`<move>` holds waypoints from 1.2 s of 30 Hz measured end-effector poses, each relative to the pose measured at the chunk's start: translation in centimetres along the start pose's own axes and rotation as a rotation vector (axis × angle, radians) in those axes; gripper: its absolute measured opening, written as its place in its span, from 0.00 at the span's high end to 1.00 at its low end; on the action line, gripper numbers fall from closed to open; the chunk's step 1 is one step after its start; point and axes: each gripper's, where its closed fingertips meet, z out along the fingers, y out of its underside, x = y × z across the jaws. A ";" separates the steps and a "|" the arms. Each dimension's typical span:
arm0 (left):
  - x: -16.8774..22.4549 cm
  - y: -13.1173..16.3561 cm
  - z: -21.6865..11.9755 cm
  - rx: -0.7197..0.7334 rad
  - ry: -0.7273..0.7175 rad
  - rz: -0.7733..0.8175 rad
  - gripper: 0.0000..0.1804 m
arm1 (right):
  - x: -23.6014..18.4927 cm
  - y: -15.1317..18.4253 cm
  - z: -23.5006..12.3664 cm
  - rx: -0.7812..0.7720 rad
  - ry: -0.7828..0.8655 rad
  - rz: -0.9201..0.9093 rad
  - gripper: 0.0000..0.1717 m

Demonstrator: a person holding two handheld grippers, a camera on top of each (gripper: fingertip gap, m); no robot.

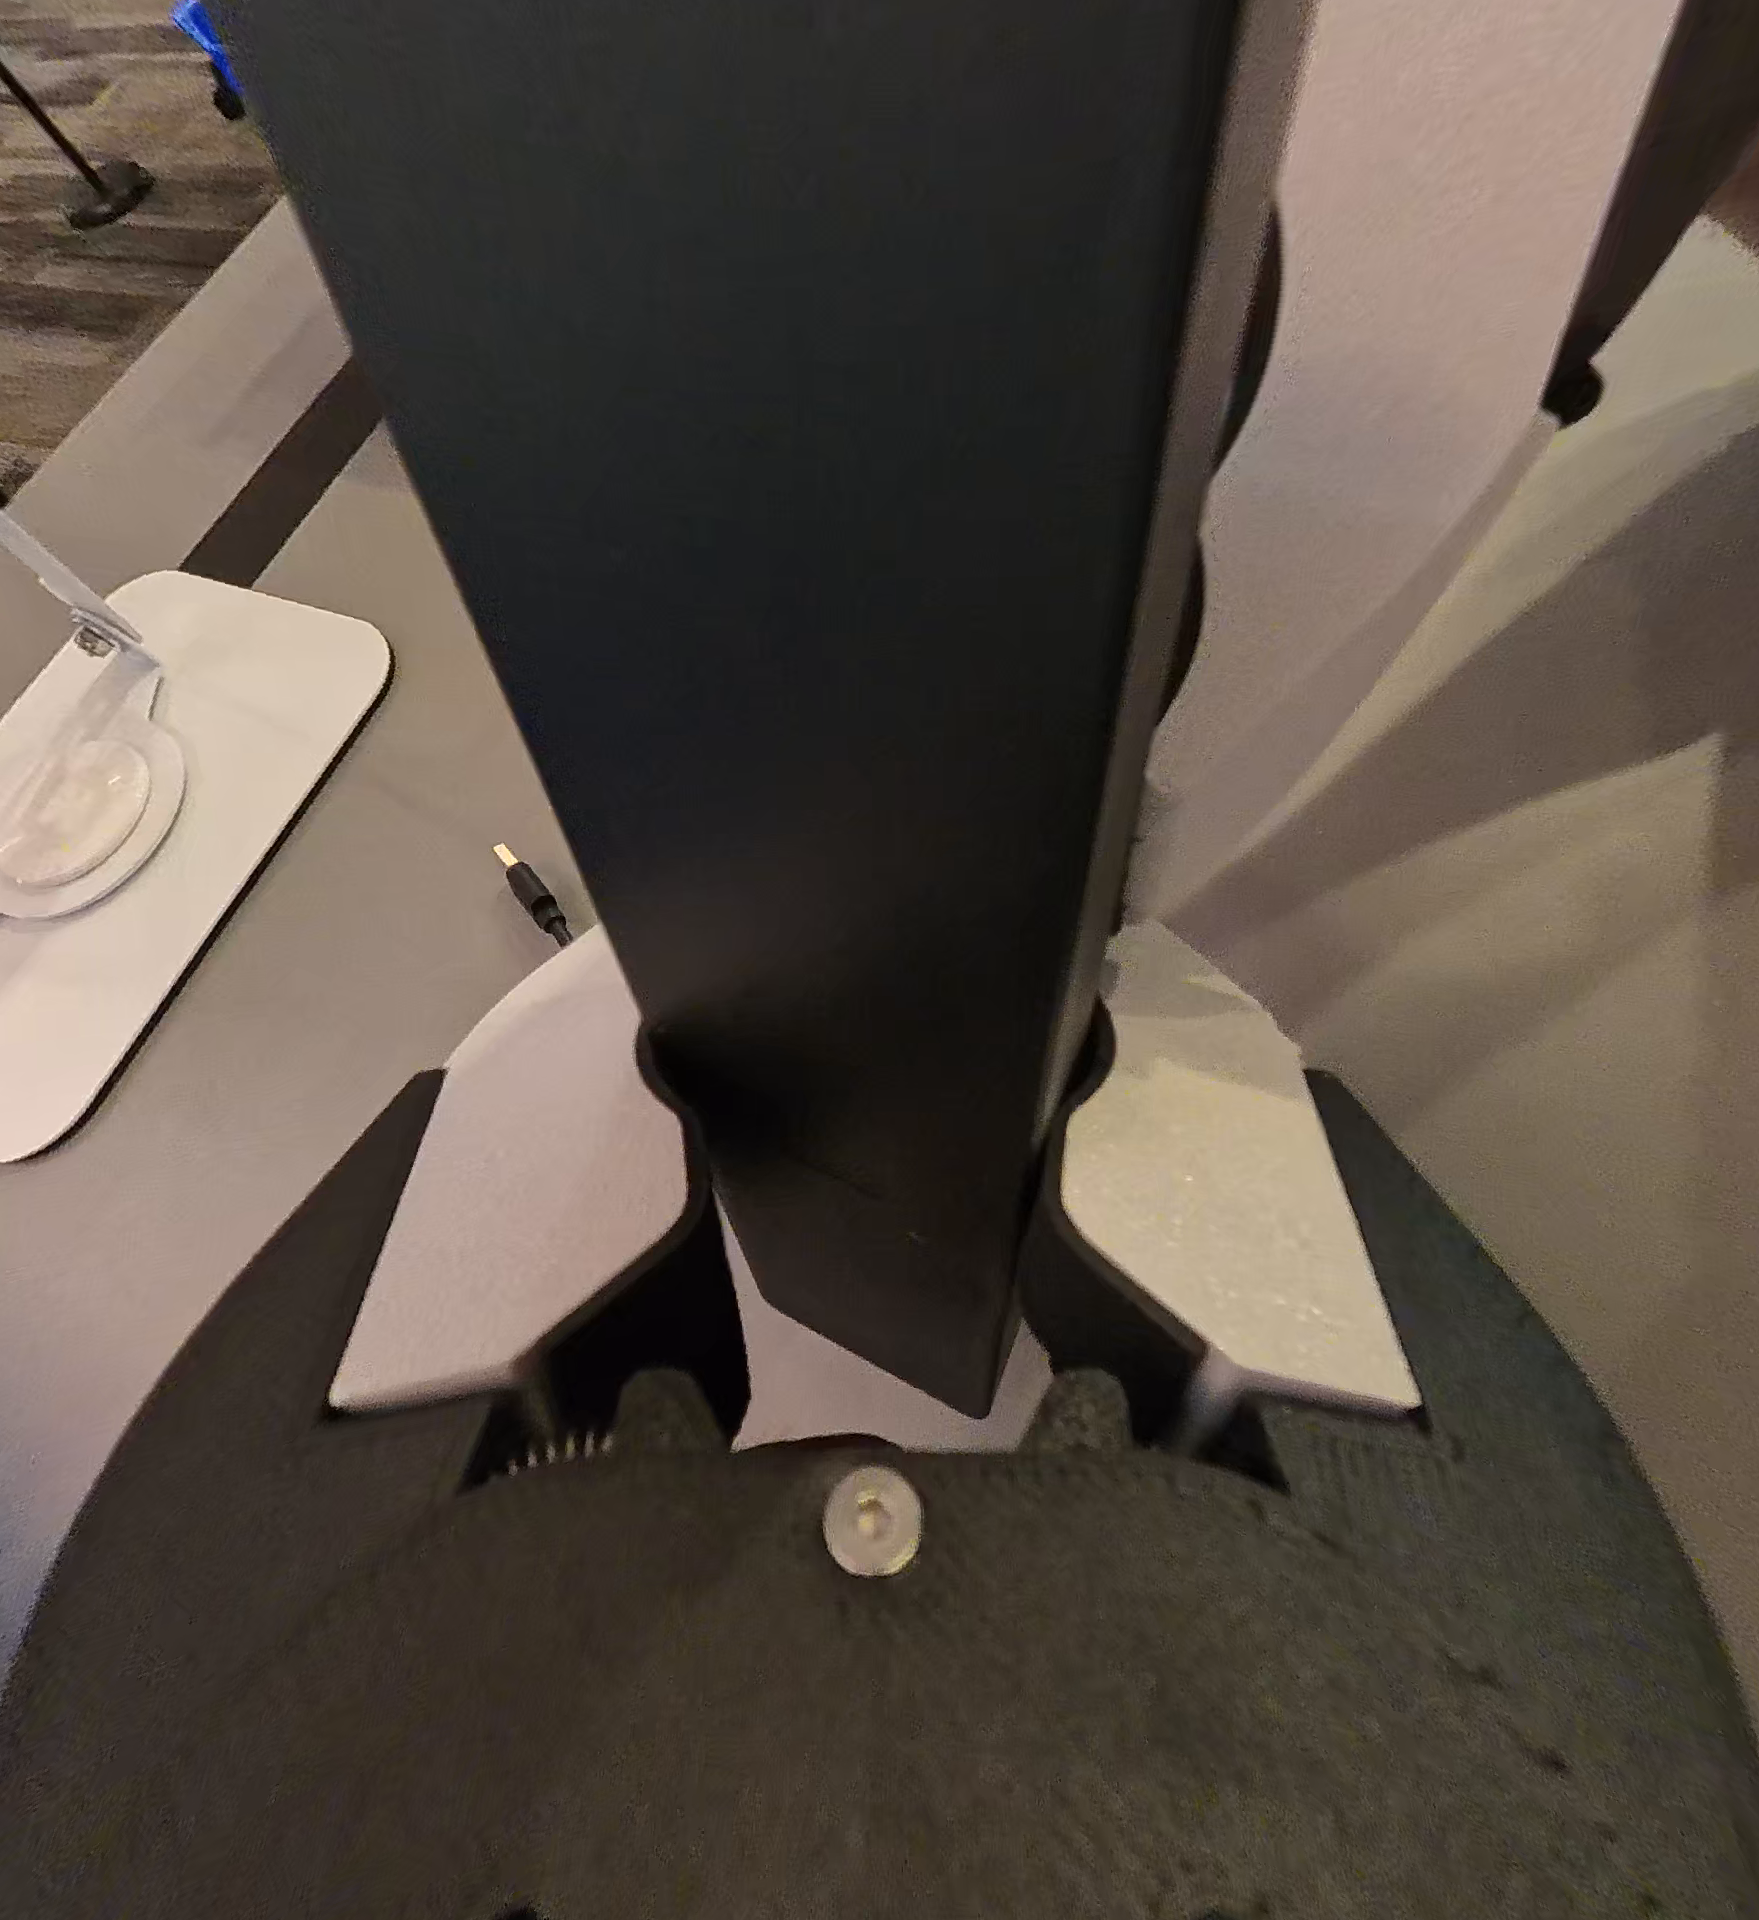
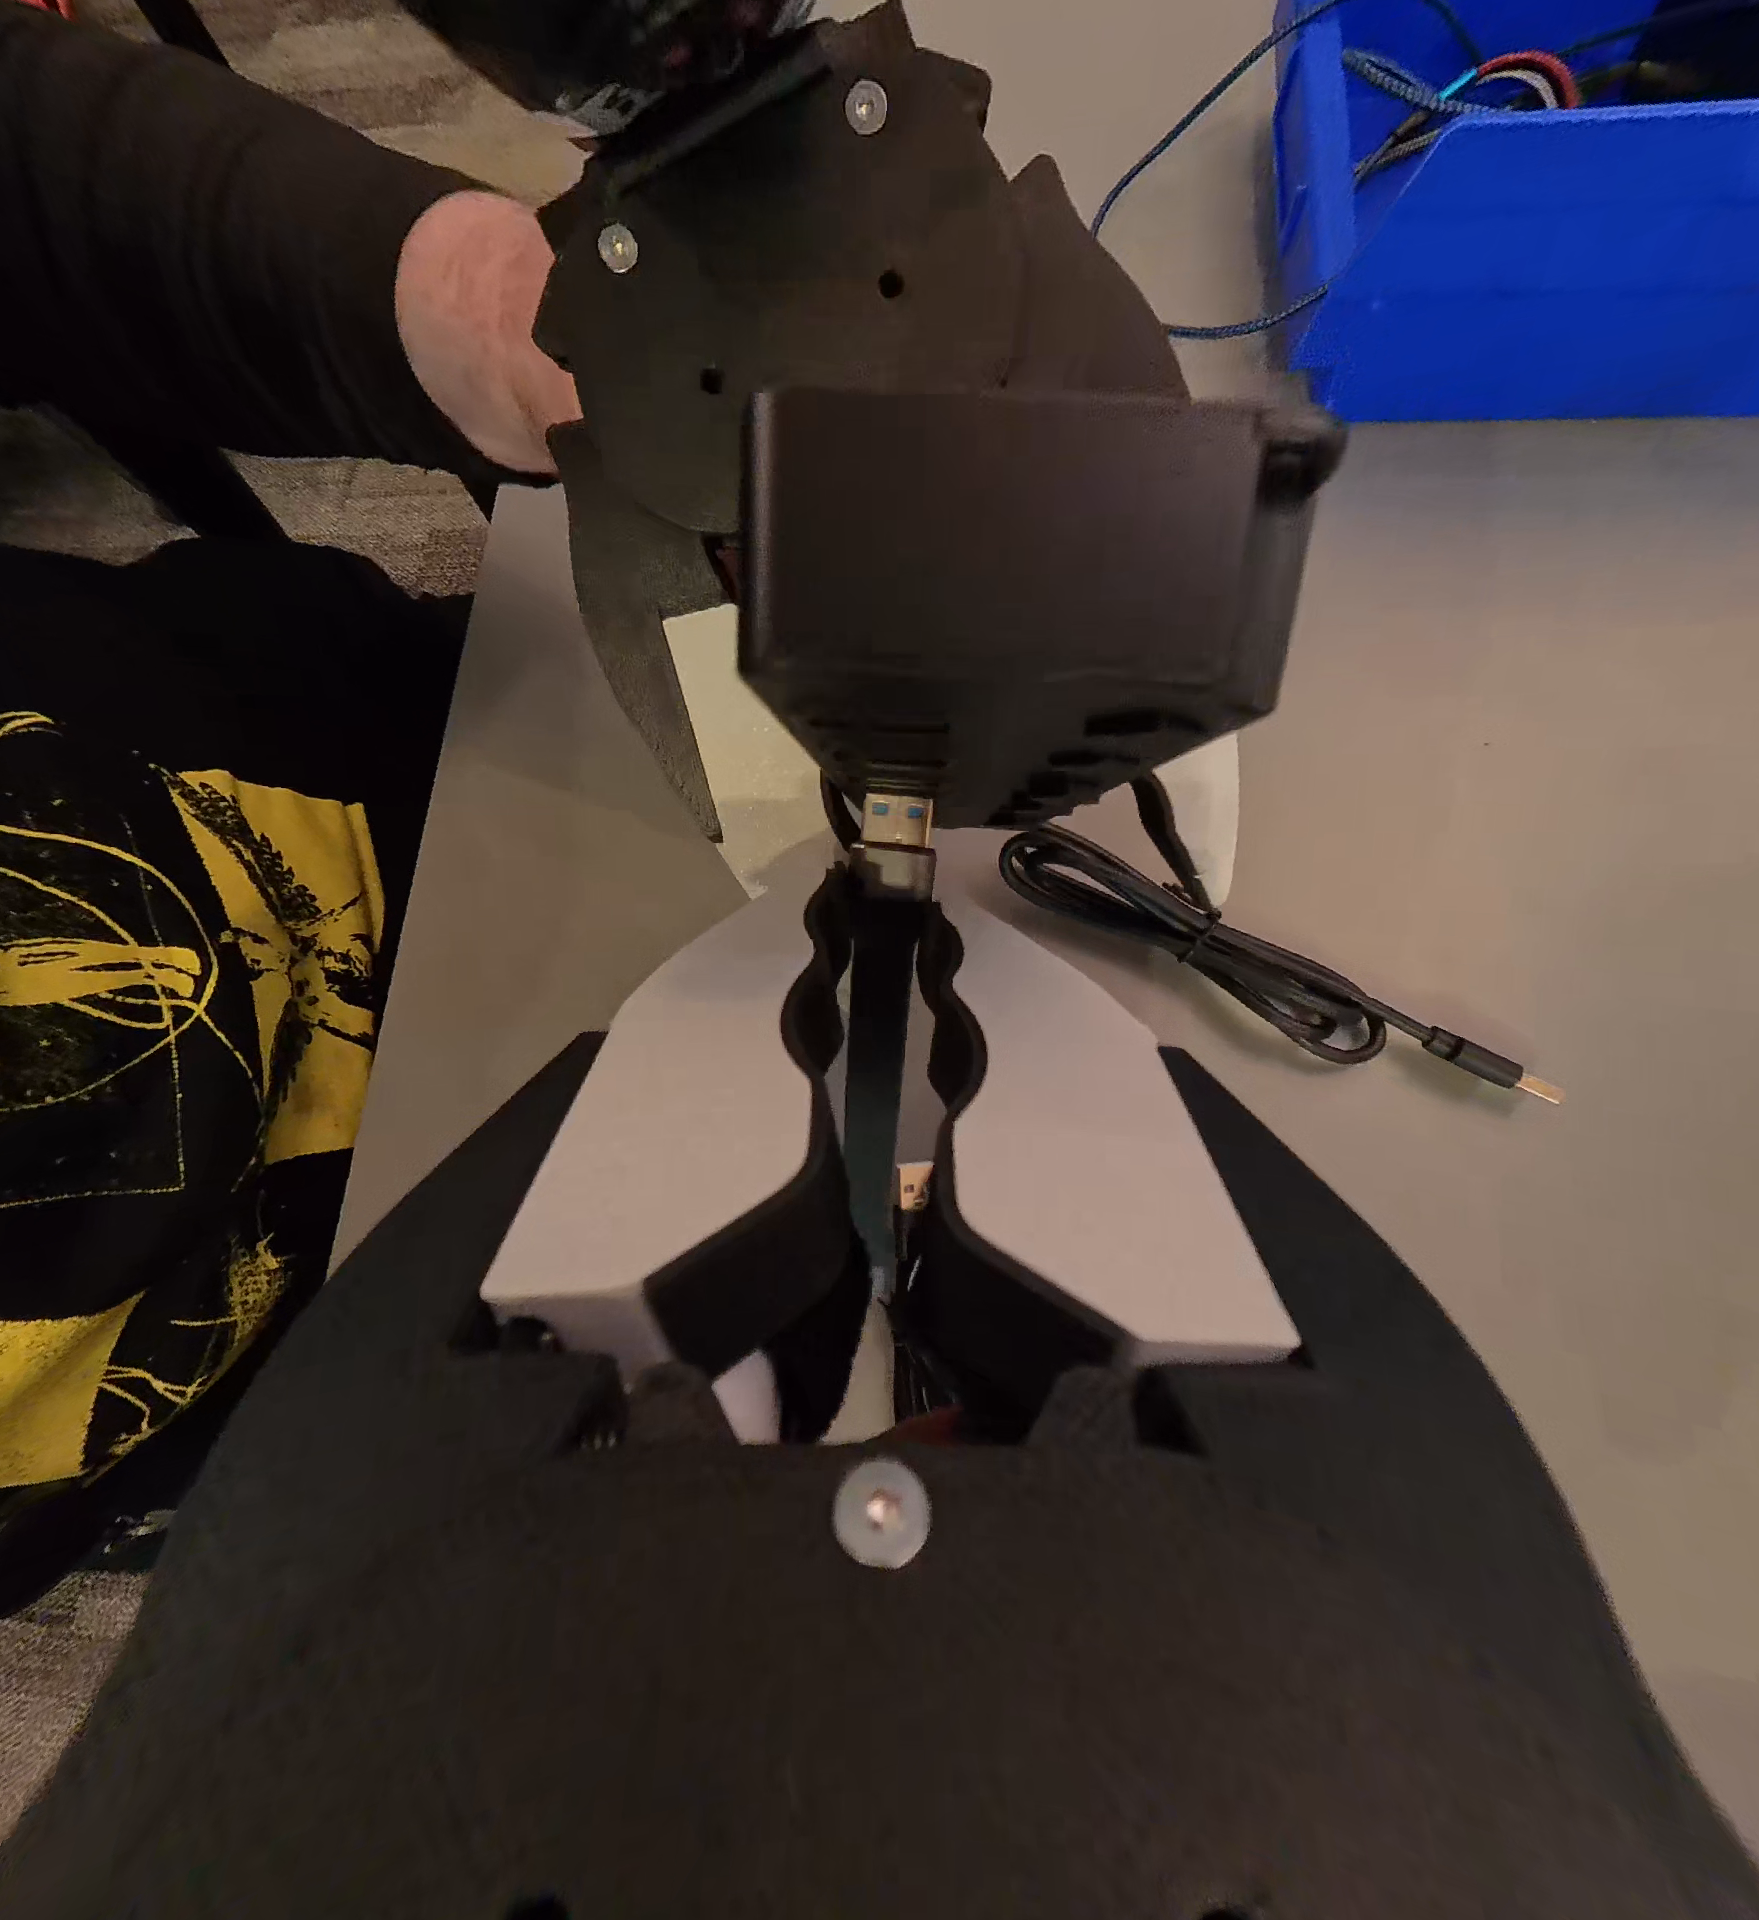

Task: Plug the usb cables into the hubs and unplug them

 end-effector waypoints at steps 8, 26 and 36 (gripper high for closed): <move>-0.2 -0.3 -0.2 0.042 0.010 -0.047 0.61 | 0.0 -0.5 0.1 0.089 0.003 -0.005 0.93; 0.5 0.3 0.2 -0.024 -0.004 0.037 0.62 | -0.4 -1.6 0.5 0.190 -0.024 -0.028 0.93; -3.0 0.1 -1.5 0.031 -0.070 -0.087 0.62 | 2.1 -1.2 -3.2 0.236 0.050 0.027 0.79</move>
